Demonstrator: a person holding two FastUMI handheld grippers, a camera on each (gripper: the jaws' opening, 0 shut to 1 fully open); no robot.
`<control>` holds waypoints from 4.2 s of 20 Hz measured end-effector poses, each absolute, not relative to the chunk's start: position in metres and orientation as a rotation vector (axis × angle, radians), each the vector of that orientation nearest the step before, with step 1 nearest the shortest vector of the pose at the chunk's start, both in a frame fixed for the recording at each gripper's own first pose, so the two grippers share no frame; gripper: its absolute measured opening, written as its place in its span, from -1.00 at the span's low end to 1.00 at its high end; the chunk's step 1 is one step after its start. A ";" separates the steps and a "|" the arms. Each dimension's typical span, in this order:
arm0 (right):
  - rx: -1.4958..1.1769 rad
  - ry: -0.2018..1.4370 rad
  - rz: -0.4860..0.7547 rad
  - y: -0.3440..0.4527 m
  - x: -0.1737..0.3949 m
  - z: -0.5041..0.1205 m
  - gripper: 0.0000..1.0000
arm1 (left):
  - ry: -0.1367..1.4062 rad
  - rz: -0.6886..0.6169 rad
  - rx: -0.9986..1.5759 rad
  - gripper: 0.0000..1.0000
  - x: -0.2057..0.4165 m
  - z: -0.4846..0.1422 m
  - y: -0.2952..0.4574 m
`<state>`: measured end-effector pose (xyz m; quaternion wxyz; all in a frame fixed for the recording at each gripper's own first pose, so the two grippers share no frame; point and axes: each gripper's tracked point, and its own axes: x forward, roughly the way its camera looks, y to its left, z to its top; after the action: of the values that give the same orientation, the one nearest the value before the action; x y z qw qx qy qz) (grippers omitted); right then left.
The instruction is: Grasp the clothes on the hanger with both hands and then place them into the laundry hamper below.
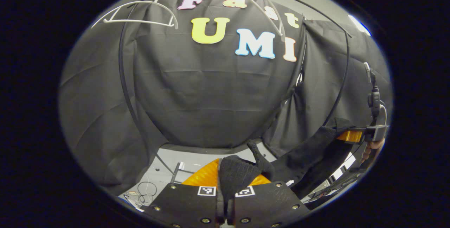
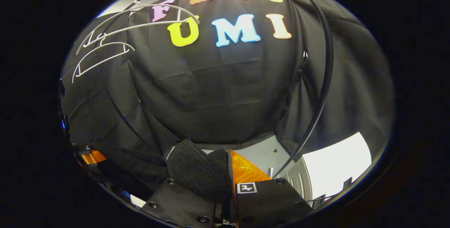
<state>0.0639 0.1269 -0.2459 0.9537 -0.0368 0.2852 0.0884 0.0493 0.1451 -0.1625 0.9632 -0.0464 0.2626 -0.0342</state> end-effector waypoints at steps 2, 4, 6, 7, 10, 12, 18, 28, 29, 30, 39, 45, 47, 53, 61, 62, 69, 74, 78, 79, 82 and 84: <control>-0.058 0.619 0.163 0.124 0.064 -0.259 -0.80 | 0.550 -0.064 -0.084 -0.92 0.048 -0.163 0.144; -0.045 0.652 0.149 0.124 0.065 -0.273 -0.78 | 0.572 -0.059 -0.075 -0.92 0.047 -0.167 0.144; -0.019 0.686 0.139 0.125 0.067 -0.285 -0.78 | 0.598 -0.052 -0.064 -0.92 0.045 -0.169 0.144; -0.012 0.703 0.134 0.125 0.068 -0.290 -0.78 | 0.609 -0.052 -0.064 -0.92 0.045 -0.168 0.143; -0.020 0.746 0.125 0.127 0.072 -0.316 -0.77 | 0.636 -0.070 -0.067 -0.92 0.044 -0.171 0.140; -0.033 0.773 0.115 0.126 0.073 -0.332 -0.77 | 0.652 -0.087 -0.062 -0.88 0.043 -0.175 0.139; -0.020 0.848 0.076 0.115 0.070 -0.370 -0.78 | 0.715 -0.105 -0.054 -0.88 0.035 -0.185 0.139; -0.029 0.930 0.071 0.113 0.068 -0.409 -0.74 | 0.785 -0.089 -0.064 -0.85 0.026 -0.198 0.138; -0.031 0.936 0.073 0.115 0.068 -0.412 -0.74 | 0.787 -0.090 -0.060 -0.85 0.026 -0.198 0.138; -0.032 0.944 0.073 0.115 0.067 -0.414 -0.73 | 0.790 -0.091 -0.051 -0.85 0.025 -0.199 0.139; 0.005 0.989 0.077 0.114 0.050 -0.420 -0.24 | 0.817 -0.041 -0.060 -0.36 0.017 -0.201 0.141; -0.019 0.977 0.106 0.108 0.031 -0.410 0.97 | 0.834 0.013 -0.126 0.77 0.009 -0.199 0.134; -0.020 0.953 0.096 0.101 0.027 -0.399 0.96 | 0.823 0.030 -0.104 0.87 0.008 -0.195 0.141; -0.035 0.812 0.065 0.075 0.032 -0.346 0.96 | 0.712 0.026 -0.032 0.85 0.020 -0.176 0.151; 0.010 0.650 0.036 0.046 0.040 -0.273 0.96 | 0.526 0.001 0.014 0.87 0.052 -0.144 0.148; 0.003 0.623 0.035 0.043 0.043 -0.262 0.96 | 0.501 -0.003 0.022 0.83 0.058 -0.139 0.148; -0.016 0.426 0.010 0.006 0.072 -0.186 0.96 | 0.321 0.011 0.078 0.83 0.086 -0.103 0.146; -0.048 0.266 -0.035 -0.017 0.080 -0.119 0.84 | 0.165 0.008 0.043 0.83 0.110 -0.069 0.135; -0.044 0.139 -0.033 -0.018 0.086 -0.061 0.84 | 0.041 0.008 0.011 0.82 0.127 -0.041 0.128; -0.047 0.104 -0.033 -0.017 0.088 -0.046 0.84 | 0.014 0.029 0.012 0.82 0.130 -0.035 0.132; -0.076 0.000 -0.024 -0.011 0.094 -0.005 0.84 | -0.039 0.088 -0.005 0.82 0.132 -0.015 0.144; -0.095 -0.059 -0.017 -0.005 0.095 0.017 0.95 | -0.077 0.119 -0.026 0.82 0.118 0.016 0.155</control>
<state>0.0946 -0.0050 0.0171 0.9984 -0.0475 -0.0297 -0.0084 0.1178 0.1548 0.0160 0.9974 -0.0130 -0.0385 0.0592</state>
